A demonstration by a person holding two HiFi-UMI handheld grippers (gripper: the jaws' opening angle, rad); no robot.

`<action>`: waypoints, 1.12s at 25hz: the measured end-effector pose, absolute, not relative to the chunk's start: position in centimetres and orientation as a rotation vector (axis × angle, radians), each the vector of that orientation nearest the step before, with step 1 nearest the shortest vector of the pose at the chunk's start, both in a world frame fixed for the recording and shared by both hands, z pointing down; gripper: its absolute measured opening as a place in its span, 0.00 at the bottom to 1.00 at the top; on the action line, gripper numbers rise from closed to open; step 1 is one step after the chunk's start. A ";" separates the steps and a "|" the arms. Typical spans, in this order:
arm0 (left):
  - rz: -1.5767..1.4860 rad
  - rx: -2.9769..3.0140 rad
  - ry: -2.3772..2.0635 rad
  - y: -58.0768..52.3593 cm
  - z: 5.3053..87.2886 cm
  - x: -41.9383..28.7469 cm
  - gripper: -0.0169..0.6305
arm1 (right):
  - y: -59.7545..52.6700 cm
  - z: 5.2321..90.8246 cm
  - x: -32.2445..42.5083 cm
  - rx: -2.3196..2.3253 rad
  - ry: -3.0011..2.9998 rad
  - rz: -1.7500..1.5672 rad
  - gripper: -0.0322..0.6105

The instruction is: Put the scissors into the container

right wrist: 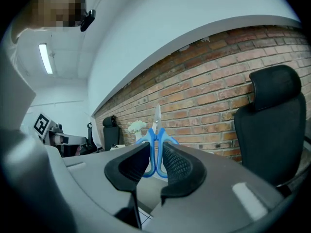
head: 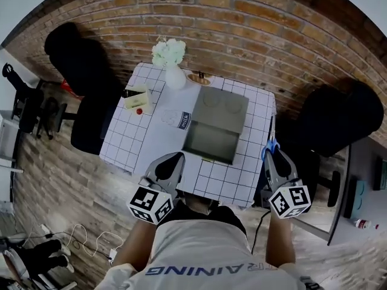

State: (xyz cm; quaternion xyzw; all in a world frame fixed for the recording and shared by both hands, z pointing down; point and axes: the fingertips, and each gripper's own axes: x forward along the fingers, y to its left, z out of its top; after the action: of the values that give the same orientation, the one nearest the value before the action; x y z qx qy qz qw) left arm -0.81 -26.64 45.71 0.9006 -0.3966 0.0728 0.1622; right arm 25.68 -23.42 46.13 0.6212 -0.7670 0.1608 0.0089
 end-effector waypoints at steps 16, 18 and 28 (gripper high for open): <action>0.309 2.622 -0.883 -37.5 48.3 -6.1 0.03 | -29.2 49.5 17.9 2.046 -2.163 0.565 0.21; 0.319 2.613 -0.880 -37.4 48.7 -5.9 0.03 | -29.6 50.7 17.8 2.014 -2.148 0.567 0.21; 0.343 2.568 -0.936 -34.8 48.7 -5.6 0.03 | -30.8 60.6 15.6 1.679 -2.027 0.661 0.21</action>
State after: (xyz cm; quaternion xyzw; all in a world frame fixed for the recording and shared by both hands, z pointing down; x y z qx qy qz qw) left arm -5.56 -34.82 48.71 0.9148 -0.3336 0.1222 0.1923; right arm 15.62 -30.76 60.58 0.6047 -0.7299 0.2380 0.2120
